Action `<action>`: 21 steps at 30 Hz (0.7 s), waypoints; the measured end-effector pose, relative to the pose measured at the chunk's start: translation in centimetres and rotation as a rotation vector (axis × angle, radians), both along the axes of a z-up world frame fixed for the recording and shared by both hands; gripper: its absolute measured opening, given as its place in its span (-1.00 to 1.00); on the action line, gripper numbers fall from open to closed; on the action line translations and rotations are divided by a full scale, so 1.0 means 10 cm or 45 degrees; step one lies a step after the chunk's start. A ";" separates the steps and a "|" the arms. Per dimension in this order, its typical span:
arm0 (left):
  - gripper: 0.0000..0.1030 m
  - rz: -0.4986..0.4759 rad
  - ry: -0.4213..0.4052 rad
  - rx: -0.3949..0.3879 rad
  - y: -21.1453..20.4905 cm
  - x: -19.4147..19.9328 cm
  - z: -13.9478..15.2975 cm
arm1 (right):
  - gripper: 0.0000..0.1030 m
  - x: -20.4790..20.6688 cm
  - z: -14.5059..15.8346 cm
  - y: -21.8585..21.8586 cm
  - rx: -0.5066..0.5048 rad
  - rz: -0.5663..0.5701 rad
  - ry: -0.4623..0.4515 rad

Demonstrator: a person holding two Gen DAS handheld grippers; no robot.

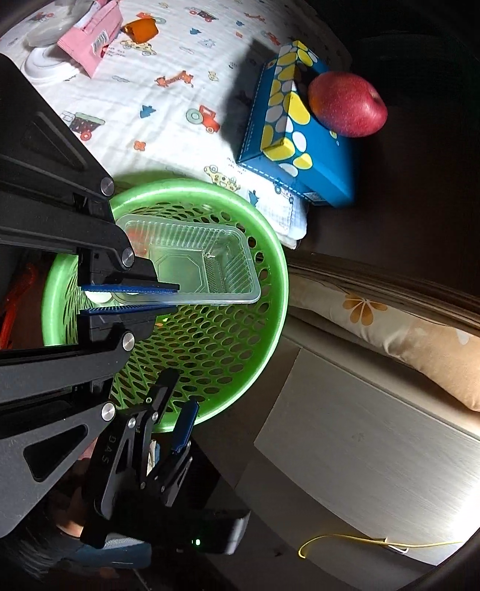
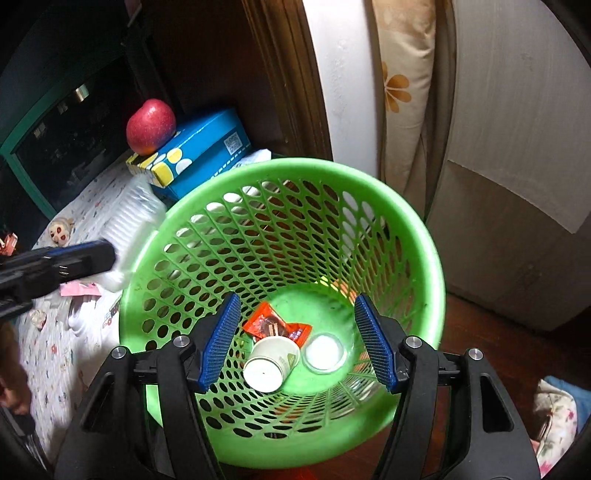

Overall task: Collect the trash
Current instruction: 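Carry the lid and tray to the green wastebasket and open both tools, then return both tools to the table and grasp the pink wrapper with the right tool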

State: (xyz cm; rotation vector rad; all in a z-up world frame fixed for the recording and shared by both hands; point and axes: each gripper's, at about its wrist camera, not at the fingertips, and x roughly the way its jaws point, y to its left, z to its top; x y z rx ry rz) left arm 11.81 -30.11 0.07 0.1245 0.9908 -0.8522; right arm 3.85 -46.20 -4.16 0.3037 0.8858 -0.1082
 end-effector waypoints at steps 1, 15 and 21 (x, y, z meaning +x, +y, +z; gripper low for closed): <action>-0.89 -0.007 0.004 0.010 -0.05 0.00 -0.03 | 0.26 -0.03 0.03 -0.02 -0.003 -0.004 -0.010; -0.15 -0.024 0.038 0.094 -0.33 0.07 -0.37 | 0.26 -0.27 0.15 -0.14 0.019 -0.040 -0.065; -0.05 0.031 0.019 0.068 -0.10 0.07 -0.29 | 0.29 -0.25 0.21 -0.04 0.029 -0.001 -0.085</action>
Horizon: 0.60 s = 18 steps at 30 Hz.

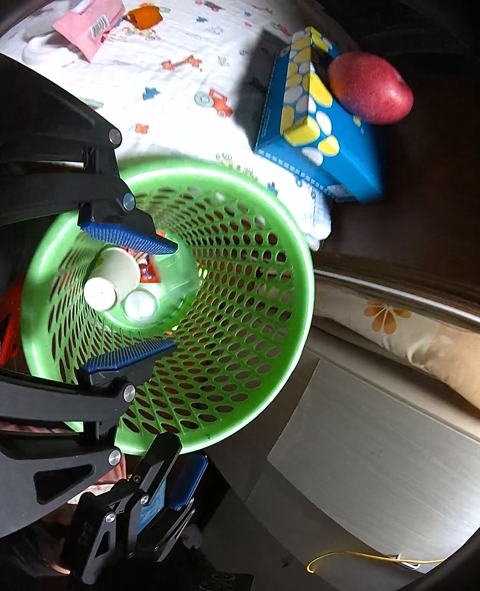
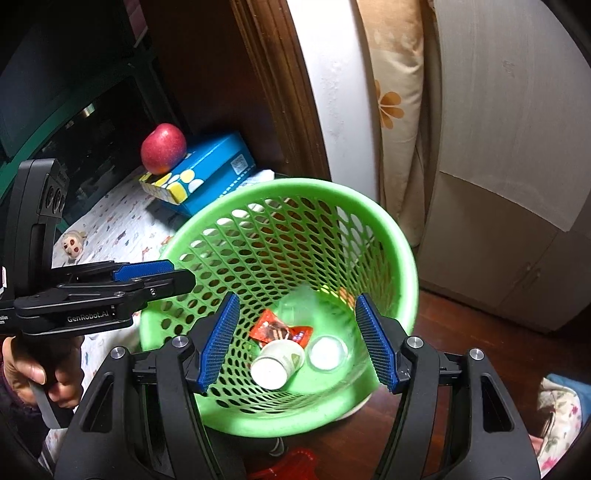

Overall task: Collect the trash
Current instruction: 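Return both tools to the table and grasp the pink wrapper with the right tool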

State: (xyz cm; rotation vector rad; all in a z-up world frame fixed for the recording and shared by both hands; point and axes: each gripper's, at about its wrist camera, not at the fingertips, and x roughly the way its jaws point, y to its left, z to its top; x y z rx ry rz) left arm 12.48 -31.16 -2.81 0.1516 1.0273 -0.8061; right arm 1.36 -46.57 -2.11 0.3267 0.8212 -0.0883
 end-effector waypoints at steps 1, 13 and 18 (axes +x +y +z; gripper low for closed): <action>-0.04 0.018 -0.013 -0.005 0.07 0.00 0.02 | 0.37 0.01 0.03 0.04 -0.003 0.012 -0.009; 0.06 0.363 -0.057 -0.062 1.31 0.11 0.22 | 0.46 0.37 0.16 0.76 -0.004 0.242 -0.036; 0.06 0.498 -0.080 -0.063 1.87 0.15 0.26 | 0.46 0.55 0.16 1.14 0.019 0.346 -0.031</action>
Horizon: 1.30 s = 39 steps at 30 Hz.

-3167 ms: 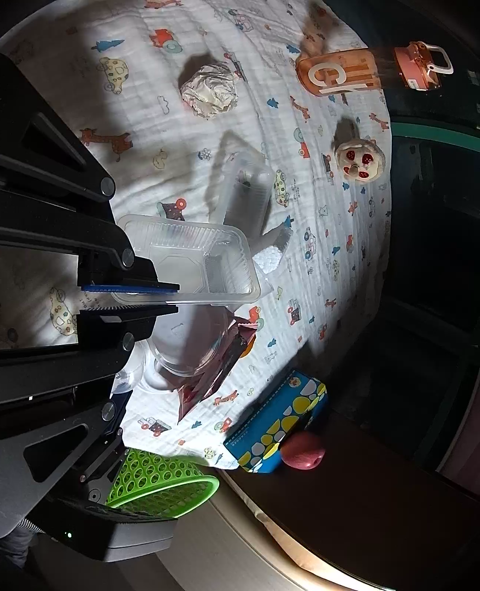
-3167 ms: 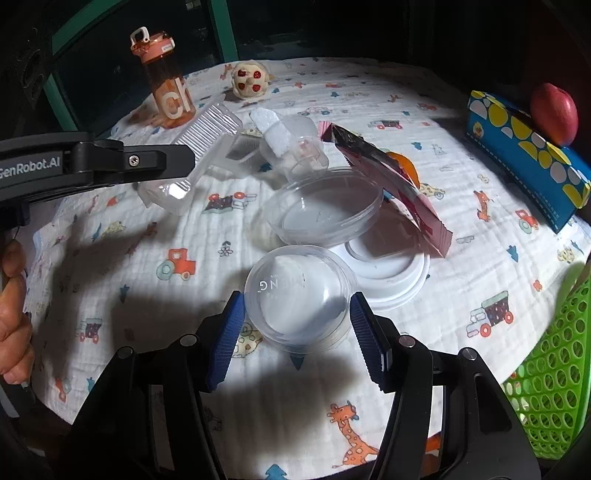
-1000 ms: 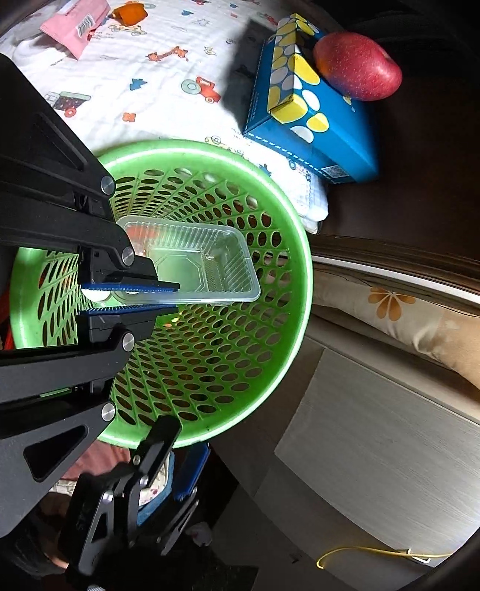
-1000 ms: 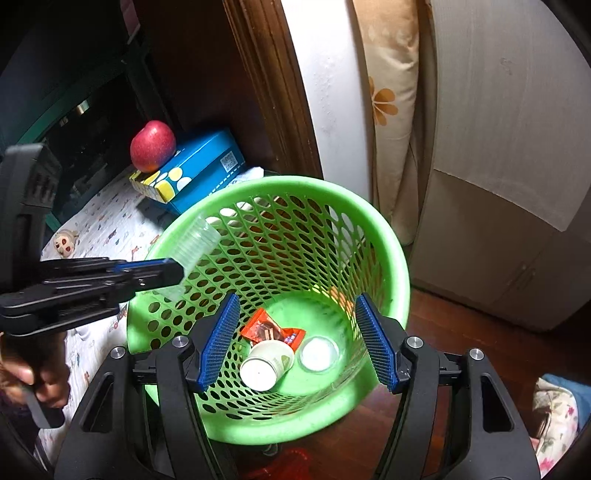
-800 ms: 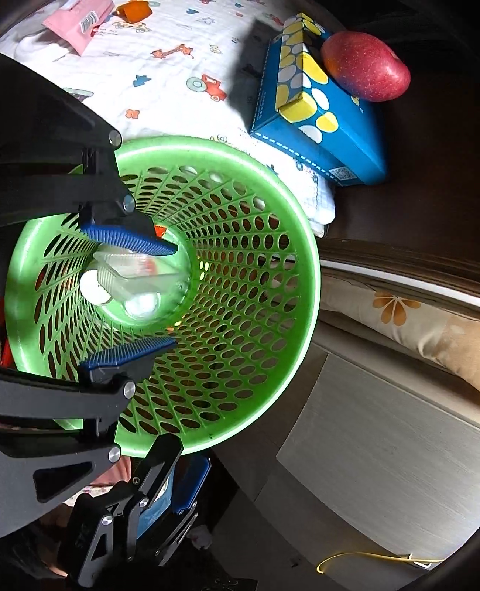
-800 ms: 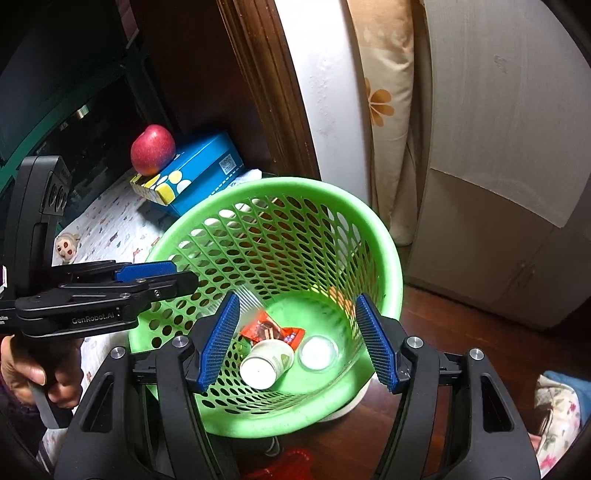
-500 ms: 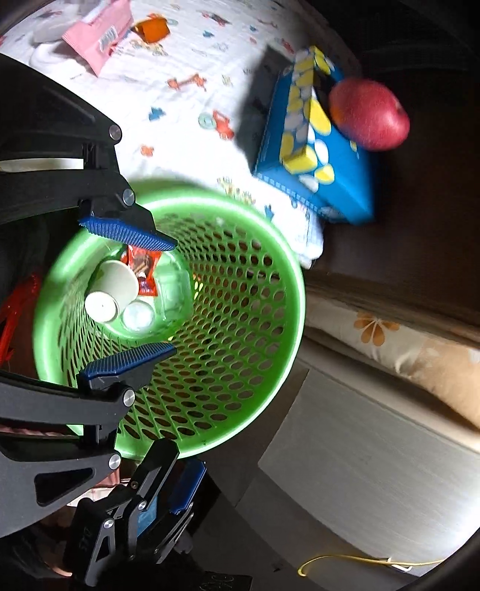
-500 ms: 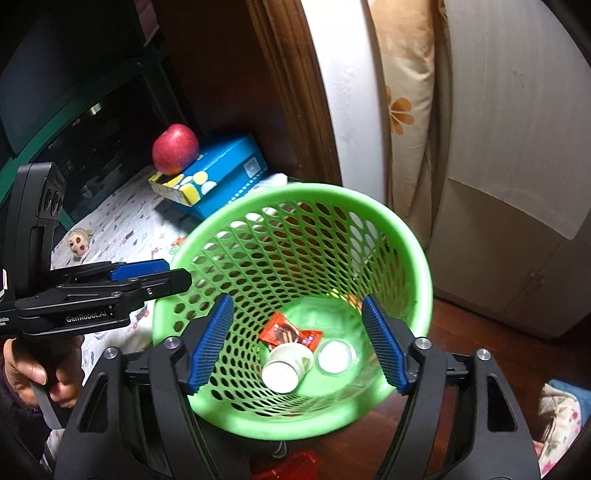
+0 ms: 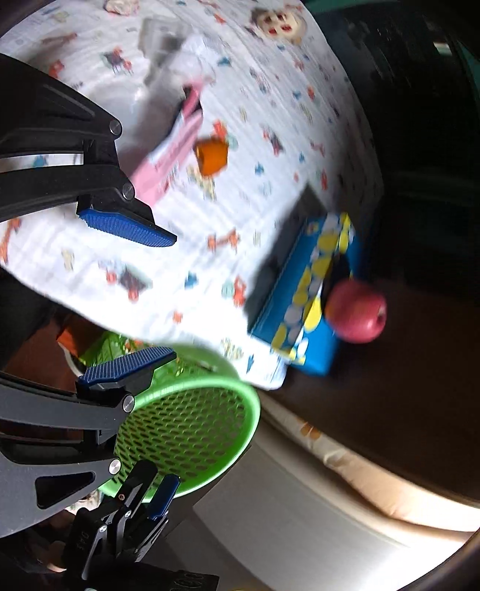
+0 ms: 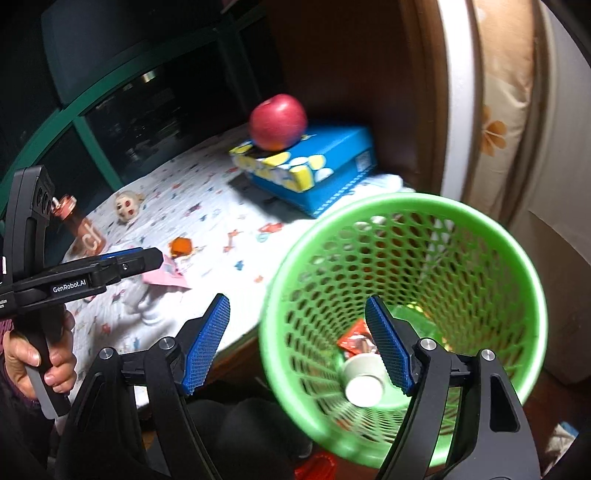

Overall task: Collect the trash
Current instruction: 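Return both tools to the table and grasp the pink wrapper with the right tool, then lift the pink wrapper with the right tool while the left tool grasps the white foam block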

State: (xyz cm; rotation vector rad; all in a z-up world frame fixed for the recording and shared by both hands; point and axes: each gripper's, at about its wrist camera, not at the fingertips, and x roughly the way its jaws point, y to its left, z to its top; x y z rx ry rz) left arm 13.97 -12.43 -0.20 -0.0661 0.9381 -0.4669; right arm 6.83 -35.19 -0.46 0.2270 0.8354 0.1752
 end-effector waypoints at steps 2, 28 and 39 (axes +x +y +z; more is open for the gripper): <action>0.11 0.047 -0.009 0.003 0.23 -0.01 0.01 | 0.46 0.07 0.00 0.14 0.014 0.041 0.007; 0.12 0.536 0.071 -0.030 2.12 0.08 -0.34 | 0.47 1.15 -0.54 2.06 0.083 0.532 0.191; 0.12 0.567 0.097 -0.080 2.16 0.61 -0.39 | -0.18 1.28 -0.66 2.12 0.093 0.508 0.232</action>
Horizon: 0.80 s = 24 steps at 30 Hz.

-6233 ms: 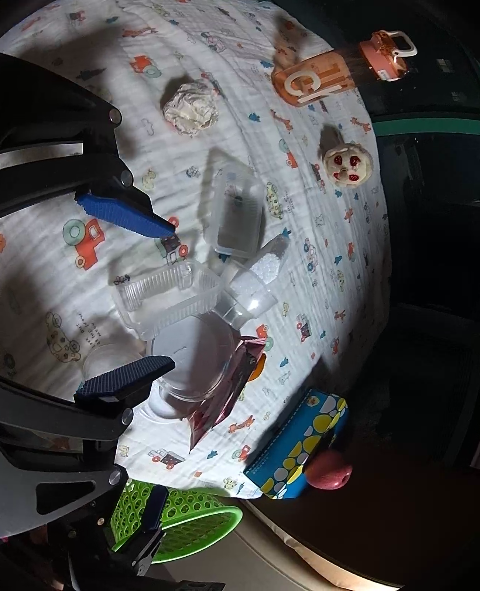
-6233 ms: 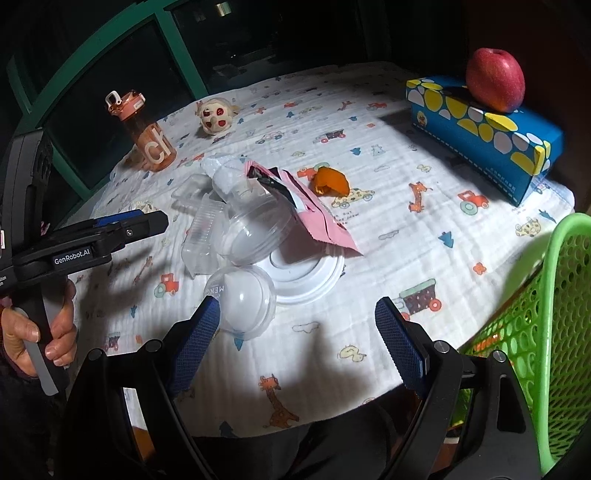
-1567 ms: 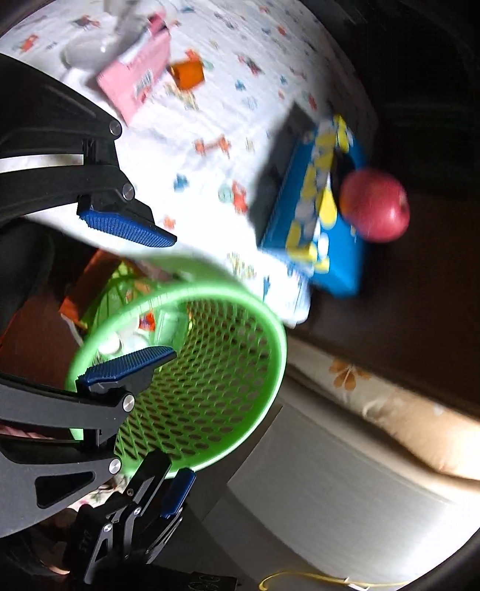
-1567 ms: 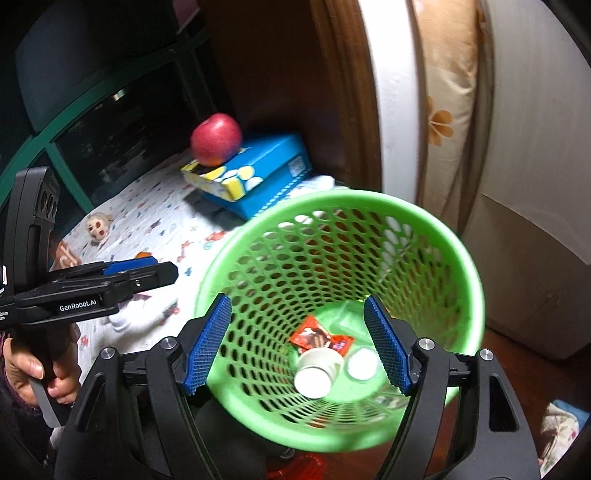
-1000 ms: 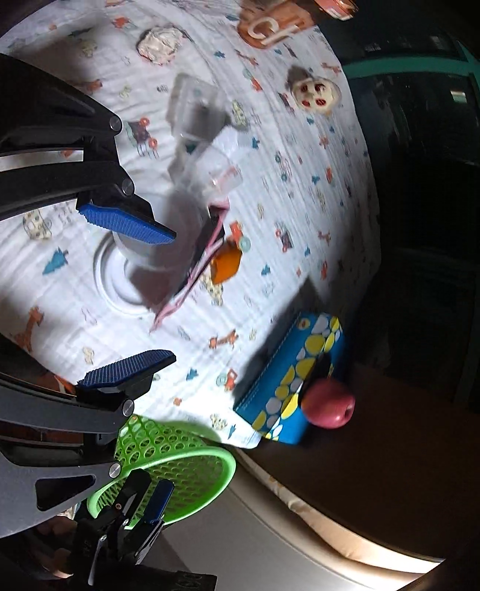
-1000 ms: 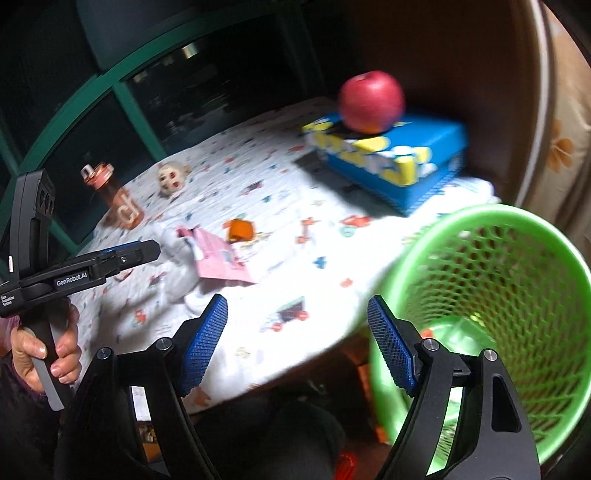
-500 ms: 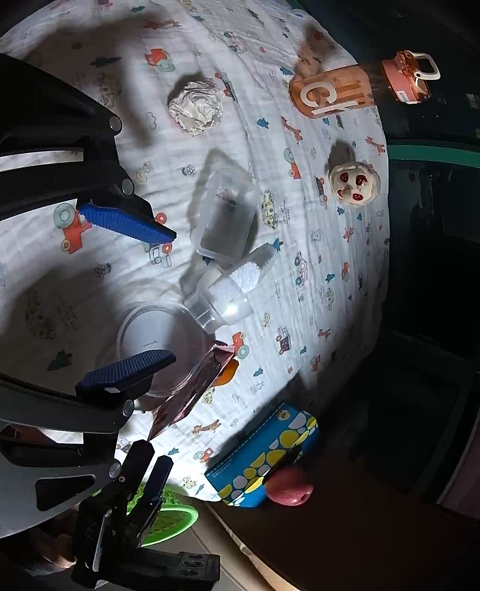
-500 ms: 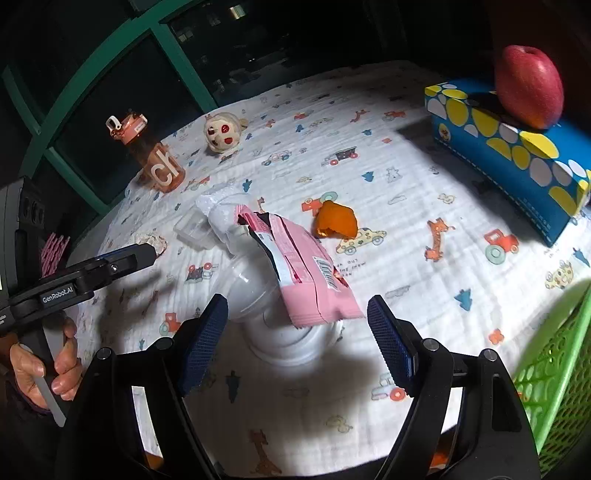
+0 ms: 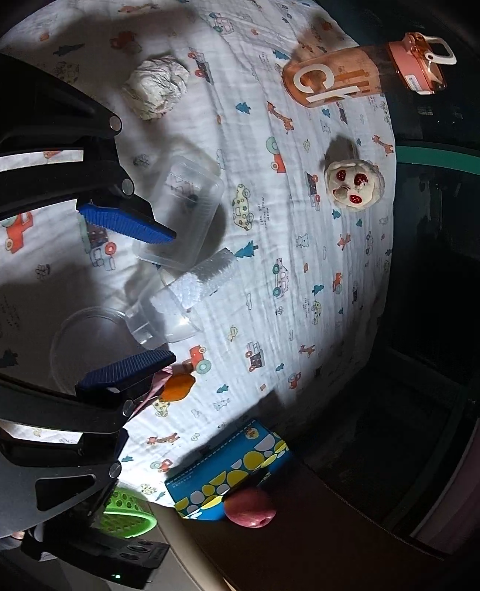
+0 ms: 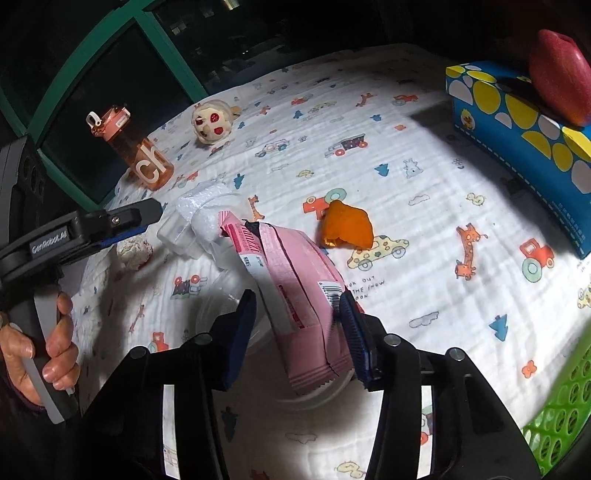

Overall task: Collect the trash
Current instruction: 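Lift the pink wrapper with the right tool while the left tool grasps the white foam block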

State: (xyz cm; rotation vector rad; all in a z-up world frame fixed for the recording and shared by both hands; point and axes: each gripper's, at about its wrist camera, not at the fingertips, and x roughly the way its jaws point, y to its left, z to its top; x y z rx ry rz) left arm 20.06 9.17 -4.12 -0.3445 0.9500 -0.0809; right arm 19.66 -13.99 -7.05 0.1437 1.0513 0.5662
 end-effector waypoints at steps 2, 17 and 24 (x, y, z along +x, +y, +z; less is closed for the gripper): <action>0.12 0.013 0.012 -0.013 0.00 0.12 -0.03 | -0.23 0.00 0.00 -0.04 0.017 -0.015 0.006; -0.40 0.046 0.098 -0.129 0.05 0.52 -0.33 | -0.74 -0.14 0.22 -0.23 0.076 -0.073 -0.061; -0.42 0.072 0.033 -0.093 0.08 0.44 -0.15 | -0.76 -0.25 0.36 -0.41 0.139 -0.126 -0.088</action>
